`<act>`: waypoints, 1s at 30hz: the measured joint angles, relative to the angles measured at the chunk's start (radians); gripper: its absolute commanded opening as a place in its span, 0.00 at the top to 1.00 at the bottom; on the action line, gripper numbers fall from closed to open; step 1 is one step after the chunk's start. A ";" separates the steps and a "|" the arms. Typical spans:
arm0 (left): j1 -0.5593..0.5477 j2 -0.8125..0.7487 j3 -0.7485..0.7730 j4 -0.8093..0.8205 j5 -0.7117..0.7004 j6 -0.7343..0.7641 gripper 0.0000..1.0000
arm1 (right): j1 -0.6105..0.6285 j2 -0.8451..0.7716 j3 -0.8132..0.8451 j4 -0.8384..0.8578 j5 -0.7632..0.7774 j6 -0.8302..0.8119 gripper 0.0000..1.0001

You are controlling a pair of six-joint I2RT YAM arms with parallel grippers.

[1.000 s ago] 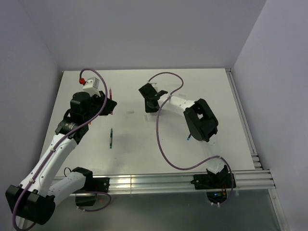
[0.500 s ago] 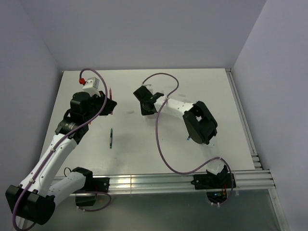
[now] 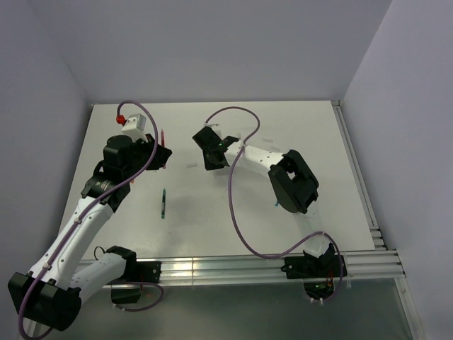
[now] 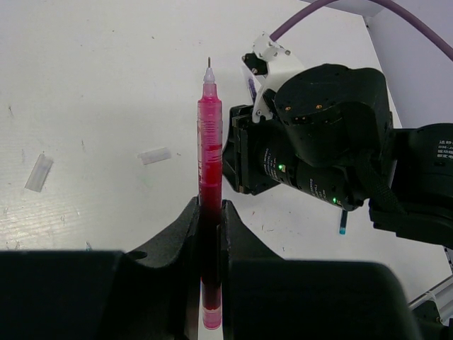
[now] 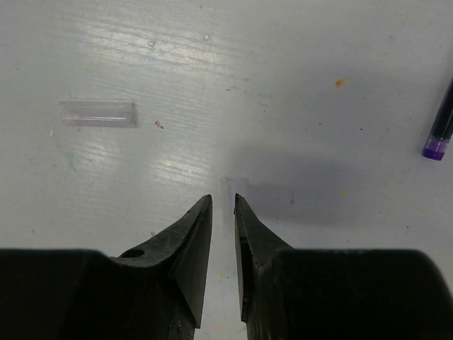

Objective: Insert the pens into the pen caps

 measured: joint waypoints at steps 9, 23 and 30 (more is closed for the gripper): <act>0.000 0.000 0.000 0.000 0.000 0.000 1.00 | 0.000 0.004 0.014 -0.015 0.000 -0.008 0.72; 0.000 0.000 0.000 0.000 0.000 0.000 1.00 | 0.000 0.034 0.018 -0.021 -0.003 -0.015 0.71; 0.000 0.000 0.000 0.000 0.000 0.000 1.00 | 0.003 0.058 0.019 -0.023 -0.008 -0.015 0.71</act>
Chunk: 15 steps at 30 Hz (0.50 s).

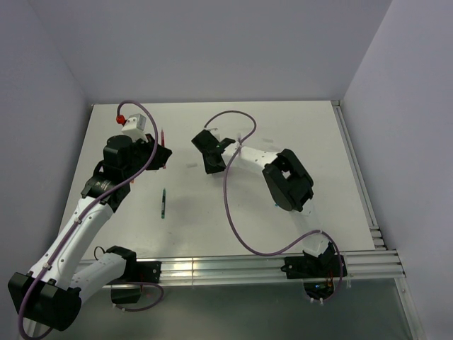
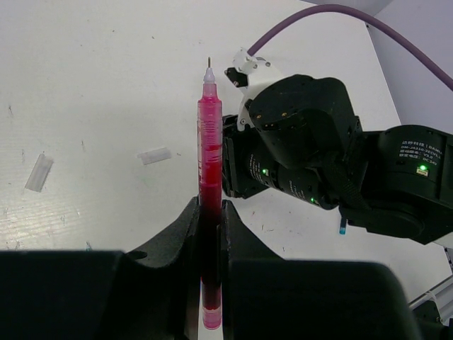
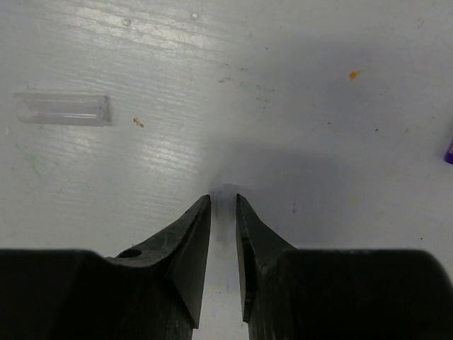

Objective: Insert the pens into the pen caps

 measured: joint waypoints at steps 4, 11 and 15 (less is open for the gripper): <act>0.000 0.000 0.000 0.000 0.000 0.000 1.00 | 0.002 0.010 0.000 0.000 -0.001 0.000 0.72; 0.000 0.000 0.000 0.000 0.000 0.000 1.00 | 0.002 0.013 0.005 0.000 -0.002 -0.001 0.74; 0.000 0.000 0.000 0.000 0.000 0.000 1.00 | 0.002 0.014 0.005 0.001 -0.002 -0.003 0.79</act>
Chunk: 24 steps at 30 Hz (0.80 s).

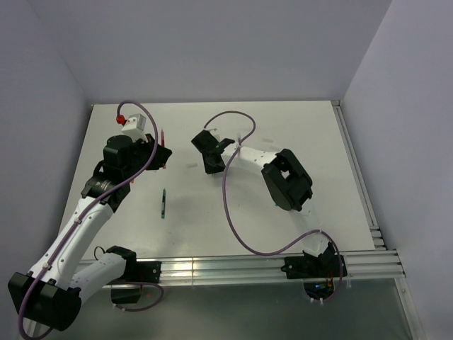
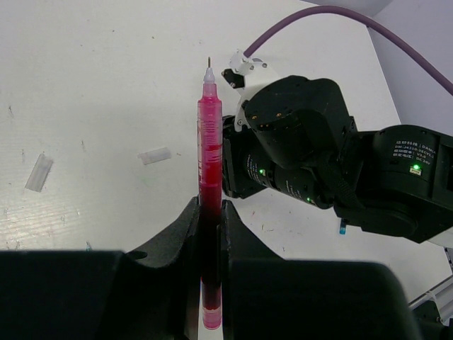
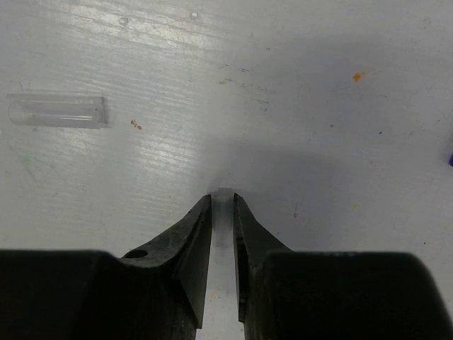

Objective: Insert the pens into the pen caps

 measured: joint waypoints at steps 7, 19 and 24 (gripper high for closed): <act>0.005 0.000 0.000 0.000 0.011 0.000 1.00 | 0.000 0.000 -0.003 0.003 -0.001 0.000 1.00; 0.048 0.019 -0.044 0.137 0.340 -0.024 1.00 | -0.144 -0.397 -0.323 0.164 -0.269 0.024 1.00; -0.004 0.065 -0.037 0.207 0.402 -0.053 1.00 | -0.274 -0.732 -0.498 0.417 -0.401 0.116 1.00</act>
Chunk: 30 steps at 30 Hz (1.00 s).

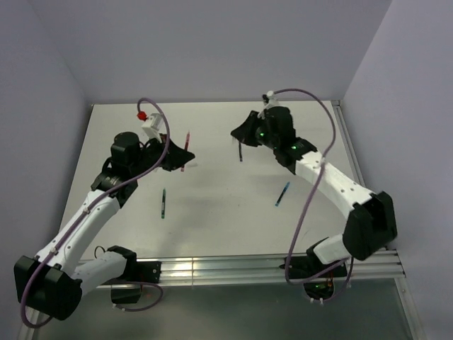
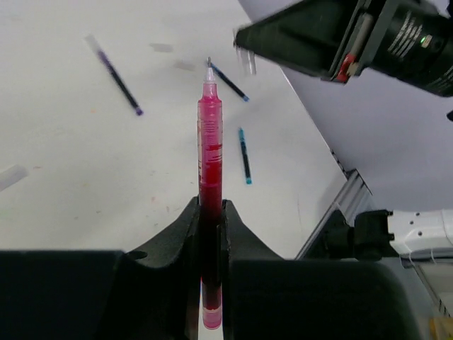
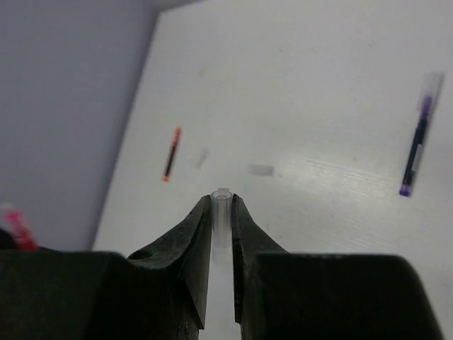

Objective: Insert the pens into the pen caps

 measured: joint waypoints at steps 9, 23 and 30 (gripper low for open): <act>-0.246 0.110 0.040 0.155 -0.036 -0.062 1.00 | -0.116 -0.244 -0.282 0.377 -0.144 0.209 1.00; -0.349 0.296 0.003 0.352 -0.031 -0.168 1.00 | -0.134 -0.287 -0.342 0.579 -0.185 0.326 1.00; -0.354 0.319 0.000 0.402 -0.009 -0.185 1.00 | -0.134 -0.265 -0.350 0.607 -0.194 0.338 1.00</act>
